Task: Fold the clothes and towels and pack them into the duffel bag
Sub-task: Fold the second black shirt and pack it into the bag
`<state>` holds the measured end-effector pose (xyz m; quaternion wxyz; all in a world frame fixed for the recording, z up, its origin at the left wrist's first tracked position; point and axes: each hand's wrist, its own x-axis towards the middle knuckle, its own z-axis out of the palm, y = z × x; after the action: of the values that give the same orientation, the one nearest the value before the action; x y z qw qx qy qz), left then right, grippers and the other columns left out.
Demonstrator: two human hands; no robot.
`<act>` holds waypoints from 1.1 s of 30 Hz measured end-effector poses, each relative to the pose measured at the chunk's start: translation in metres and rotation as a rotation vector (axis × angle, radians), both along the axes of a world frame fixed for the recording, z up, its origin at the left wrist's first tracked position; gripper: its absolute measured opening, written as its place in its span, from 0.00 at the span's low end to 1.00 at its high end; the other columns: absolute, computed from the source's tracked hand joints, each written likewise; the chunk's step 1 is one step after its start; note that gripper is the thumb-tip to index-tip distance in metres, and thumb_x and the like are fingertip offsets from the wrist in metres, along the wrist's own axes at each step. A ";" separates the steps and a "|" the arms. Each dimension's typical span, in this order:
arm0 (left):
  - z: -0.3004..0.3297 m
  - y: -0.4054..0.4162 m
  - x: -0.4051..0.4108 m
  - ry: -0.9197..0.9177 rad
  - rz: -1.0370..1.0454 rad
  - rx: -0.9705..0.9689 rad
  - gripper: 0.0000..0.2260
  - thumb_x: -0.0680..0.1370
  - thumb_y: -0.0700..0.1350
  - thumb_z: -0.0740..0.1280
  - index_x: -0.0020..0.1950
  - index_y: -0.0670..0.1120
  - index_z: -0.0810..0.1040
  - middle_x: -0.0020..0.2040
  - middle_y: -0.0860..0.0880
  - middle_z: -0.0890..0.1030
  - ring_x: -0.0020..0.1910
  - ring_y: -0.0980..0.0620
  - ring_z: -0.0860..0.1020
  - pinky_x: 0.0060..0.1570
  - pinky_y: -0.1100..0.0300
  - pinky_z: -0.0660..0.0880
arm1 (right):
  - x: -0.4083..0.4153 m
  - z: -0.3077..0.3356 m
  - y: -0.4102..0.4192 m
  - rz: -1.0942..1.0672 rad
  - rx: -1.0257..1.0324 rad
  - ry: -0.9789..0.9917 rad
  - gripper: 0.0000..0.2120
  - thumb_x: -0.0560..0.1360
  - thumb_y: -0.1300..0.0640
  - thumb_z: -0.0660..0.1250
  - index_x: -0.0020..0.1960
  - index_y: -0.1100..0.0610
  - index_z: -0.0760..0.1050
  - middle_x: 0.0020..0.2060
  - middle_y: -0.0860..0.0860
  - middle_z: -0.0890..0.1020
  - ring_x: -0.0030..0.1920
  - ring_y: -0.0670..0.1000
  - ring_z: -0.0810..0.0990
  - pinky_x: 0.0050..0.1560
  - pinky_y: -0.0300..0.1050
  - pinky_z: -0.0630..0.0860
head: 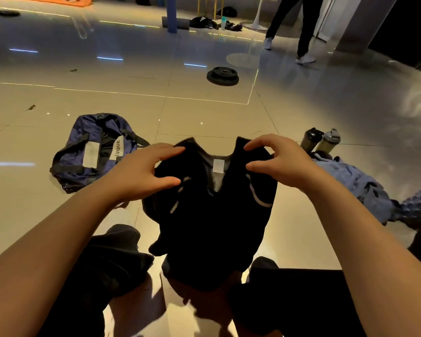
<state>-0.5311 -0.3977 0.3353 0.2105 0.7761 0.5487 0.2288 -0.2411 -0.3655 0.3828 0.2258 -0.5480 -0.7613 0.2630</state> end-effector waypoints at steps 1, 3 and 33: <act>-0.001 0.000 -0.005 0.042 0.062 0.042 0.38 0.66 0.66 0.61 0.74 0.56 0.64 0.71 0.54 0.70 0.68 0.52 0.69 0.62 0.56 0.71 | 0.007 0.000 -0.002 -0.023 0.023 -0.016 0.18 0.73 0.58 0.71 0.62 0.50 0.75 0.56 0.44 0.73 0.57 0.47 0.73 0.55 0.42 0.73; -0.001 -0.003 -0.013 0.098 0.153 0.120 0.35 0.70 0.61 0.65 0.75 0.52 0.64 0.73 0.49 0.68 0.70 0.47 0.68 0.63 0.50 0.69 | 0.024 -0.002 -0.009 -0.102 0.064 -0.012 0.21 0.73 0.59 0.70 0.65 0.51 0.74 0.58 0.44 0.73 0.60 0.46 0.72 0.58 0.43 0.72; 0.265 -0.082 -0.011 0.481 0.304 1.194 0.33 0.76 0.62 0.60 0.74 0.42 0.65 0.76 0.43 0.63 0.70 0.29 0.64 0.56 0.31 0.69 | 0.040 0.209 -0.125 -0.351 1.183 -0.229 0.24 0.70 0.61 0.74 0.64 0.65 0.73 0.61 0.61 0.75 0.52 0.64 0.80 0.52 0.44 0.69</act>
<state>-0.5424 -0.4795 0.6001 -0.4190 0.7027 0.4628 0.3413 -0.2015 -0.4902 0.5921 0.4475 -0.4718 -0.6962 -0.3041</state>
